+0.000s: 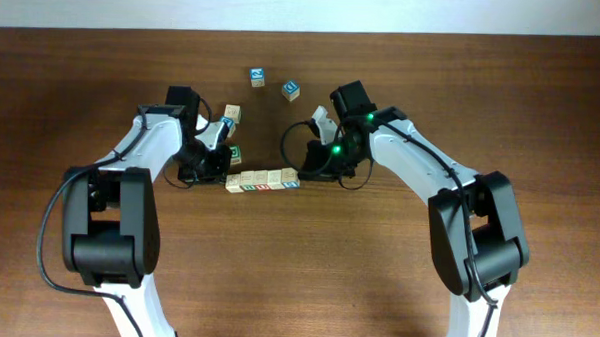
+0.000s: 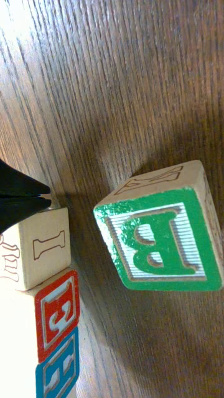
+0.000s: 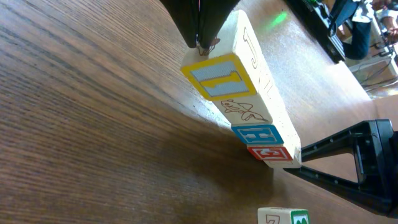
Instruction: Rotate 5 blocks
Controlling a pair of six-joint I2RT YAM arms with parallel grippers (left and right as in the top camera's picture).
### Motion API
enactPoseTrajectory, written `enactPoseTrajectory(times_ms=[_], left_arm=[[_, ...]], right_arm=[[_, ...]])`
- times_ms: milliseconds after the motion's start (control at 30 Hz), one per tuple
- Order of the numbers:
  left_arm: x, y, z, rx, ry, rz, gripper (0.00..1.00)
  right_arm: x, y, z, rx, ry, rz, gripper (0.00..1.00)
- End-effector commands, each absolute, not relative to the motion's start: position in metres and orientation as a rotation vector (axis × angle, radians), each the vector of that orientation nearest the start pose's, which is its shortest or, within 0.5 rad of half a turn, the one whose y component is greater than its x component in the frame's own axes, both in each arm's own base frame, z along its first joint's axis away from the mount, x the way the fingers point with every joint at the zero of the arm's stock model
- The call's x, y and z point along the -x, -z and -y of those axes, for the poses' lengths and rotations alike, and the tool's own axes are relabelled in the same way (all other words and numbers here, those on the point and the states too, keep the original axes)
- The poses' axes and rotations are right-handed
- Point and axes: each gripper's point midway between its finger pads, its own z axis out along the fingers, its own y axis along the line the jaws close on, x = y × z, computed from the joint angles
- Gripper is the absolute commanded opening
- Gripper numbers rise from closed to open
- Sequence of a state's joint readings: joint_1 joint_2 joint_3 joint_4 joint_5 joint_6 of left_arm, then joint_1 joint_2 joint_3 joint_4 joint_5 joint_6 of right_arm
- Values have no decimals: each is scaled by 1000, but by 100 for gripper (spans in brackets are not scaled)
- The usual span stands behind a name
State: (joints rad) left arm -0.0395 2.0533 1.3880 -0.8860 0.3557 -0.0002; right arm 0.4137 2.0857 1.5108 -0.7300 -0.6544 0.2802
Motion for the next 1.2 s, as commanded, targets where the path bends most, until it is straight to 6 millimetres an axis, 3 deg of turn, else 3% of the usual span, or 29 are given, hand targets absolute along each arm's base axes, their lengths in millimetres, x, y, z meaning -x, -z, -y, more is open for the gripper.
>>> enactPoseTrajectory(times_ms=[0, 767, 1167], left_arm=[[-369, -22, 123, -121, 877, -3023, 0], [-370, -22, 123, -122, 877, -3020, 0], [-370, -22, 123, -123, 877, -3020, 0]], right_arm=[[-340, -96, -327, 550, -1265, -2797, 4], [-323, -106, -363, 695, -1178, -2765, 4], [-326, -105, -362, 659, -1154, -2777, 4]])
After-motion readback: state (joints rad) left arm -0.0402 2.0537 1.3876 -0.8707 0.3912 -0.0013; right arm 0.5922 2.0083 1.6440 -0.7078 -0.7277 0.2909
